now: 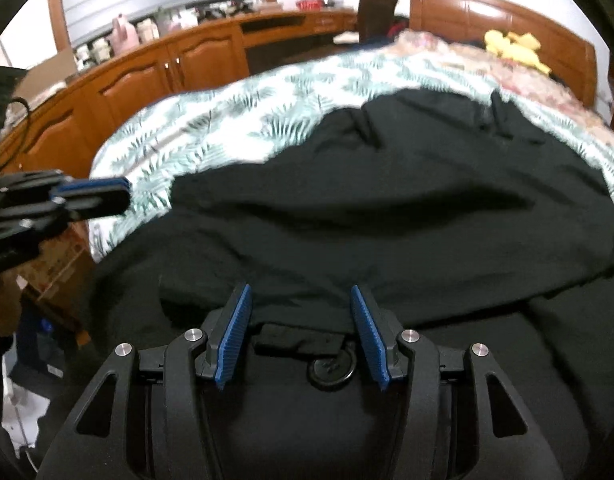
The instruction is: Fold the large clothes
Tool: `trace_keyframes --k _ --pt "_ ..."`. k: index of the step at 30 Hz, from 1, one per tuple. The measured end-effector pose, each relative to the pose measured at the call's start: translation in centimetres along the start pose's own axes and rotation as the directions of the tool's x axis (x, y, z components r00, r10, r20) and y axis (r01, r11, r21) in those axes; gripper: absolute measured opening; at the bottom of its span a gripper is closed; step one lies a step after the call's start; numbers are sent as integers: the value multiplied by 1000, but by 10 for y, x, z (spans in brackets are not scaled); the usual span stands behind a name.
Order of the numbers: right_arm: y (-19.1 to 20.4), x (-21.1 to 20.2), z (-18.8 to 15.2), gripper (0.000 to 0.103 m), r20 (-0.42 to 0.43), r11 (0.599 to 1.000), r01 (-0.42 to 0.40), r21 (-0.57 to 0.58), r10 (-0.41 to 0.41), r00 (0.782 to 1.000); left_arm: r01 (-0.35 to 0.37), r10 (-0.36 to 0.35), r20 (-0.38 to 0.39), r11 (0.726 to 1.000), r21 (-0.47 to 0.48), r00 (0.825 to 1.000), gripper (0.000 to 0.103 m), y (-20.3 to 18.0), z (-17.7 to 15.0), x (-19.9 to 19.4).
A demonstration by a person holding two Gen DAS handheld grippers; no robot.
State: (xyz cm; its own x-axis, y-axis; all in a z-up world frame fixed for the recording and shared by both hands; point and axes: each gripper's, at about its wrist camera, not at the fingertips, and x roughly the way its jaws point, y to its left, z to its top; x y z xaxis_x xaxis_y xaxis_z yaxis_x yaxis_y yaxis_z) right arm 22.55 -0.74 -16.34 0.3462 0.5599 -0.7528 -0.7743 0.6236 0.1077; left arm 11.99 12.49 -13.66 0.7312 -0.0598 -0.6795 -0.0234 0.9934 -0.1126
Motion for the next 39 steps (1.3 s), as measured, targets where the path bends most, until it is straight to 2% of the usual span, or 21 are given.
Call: trace_keyframes --k 6,11,15,19,22,26,32,39 --pt "-7 -17 -5 53 17 999 -3 37 2 1000 27 -27 -19 1000 -2 999 24 2 -15 3" --pt "-17 -65 -23 53 72 997 37 73 -43 996 10 -10 -40 1000 12 999 27 -1 -23 6" --pt "-43 -111 -51 55 92 985 138 103 -148 985 7 -7 -54 1000 2 998 29 0 -28 9" --pt "-78 -151 -83 57 77 950 269 158 -283 956 -9 10 -79 1000 13 997 30 -1 -31 18" --pt "-106 -176 -106 58 62 918 311 247 -335 940 -18 19 -79 1000 12 997 32 -2 -30 21" --pt "-131 -197 -131 60 42 884 353 307 -383 923 -26 26 -85 1000 10 996 34 -3 -30 24" --pt "-150 -212 -158 61 1 861 386 331 -409 913 -32 32 -71 999 -1 997 35 -2 -34 23" --pt "-167 -209 -181 62 -58 861 366 352 -371 927 -56 56 -88 998 -1 995 36 -6 -33 21"
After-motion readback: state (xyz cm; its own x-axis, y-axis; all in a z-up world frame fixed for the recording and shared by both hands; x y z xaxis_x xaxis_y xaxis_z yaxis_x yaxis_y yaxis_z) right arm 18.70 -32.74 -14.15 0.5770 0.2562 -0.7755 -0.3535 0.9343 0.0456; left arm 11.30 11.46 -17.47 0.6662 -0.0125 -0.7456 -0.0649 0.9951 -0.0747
